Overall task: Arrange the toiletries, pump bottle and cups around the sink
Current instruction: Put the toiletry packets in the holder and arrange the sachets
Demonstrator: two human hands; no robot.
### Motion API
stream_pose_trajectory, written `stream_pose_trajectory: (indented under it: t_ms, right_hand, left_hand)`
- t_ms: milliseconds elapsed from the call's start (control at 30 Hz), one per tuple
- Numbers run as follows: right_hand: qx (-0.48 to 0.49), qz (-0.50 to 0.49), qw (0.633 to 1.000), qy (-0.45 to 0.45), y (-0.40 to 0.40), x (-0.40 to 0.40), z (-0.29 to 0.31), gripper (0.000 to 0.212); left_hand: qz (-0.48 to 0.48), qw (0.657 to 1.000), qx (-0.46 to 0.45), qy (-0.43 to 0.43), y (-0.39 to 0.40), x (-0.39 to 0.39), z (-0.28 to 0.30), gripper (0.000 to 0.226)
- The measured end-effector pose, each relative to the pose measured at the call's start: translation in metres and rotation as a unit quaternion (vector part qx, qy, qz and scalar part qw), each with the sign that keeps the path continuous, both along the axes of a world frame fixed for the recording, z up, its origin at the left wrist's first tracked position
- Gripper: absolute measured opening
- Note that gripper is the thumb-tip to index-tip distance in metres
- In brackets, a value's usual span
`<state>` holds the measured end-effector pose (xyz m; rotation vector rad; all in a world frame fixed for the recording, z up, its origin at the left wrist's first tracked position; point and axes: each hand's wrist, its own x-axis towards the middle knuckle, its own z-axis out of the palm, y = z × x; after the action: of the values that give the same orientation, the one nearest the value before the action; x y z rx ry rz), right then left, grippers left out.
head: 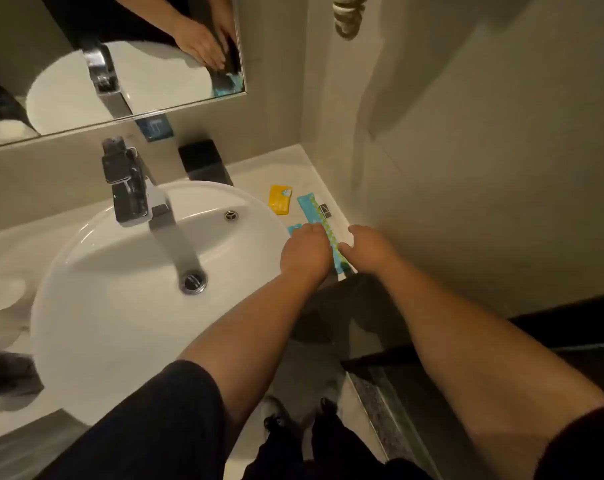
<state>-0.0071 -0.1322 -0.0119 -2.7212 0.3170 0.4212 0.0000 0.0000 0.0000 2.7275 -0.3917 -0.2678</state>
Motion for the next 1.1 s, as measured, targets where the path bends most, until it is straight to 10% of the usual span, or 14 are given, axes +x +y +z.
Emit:
stream_pose_trajectory:
  t_ms: [333, 1100]
  right_hand:
    - [0.043, -0.041, 0.997, 0.039, 0.007, 0.061, -0.024, 0.034]
    - [0.282, -0.199, 0.935, 0.083, 0.003, 0.086, -0.018, 0.016]
  left_hand:
    - [0.245, 0.93, -0.137, 0.236, -0.033, 0.053, -0.027, 0.023]
    - [0.316, 0.897, -0.239, 0.197, -0.031, 0.077, -0.03, 0.004]
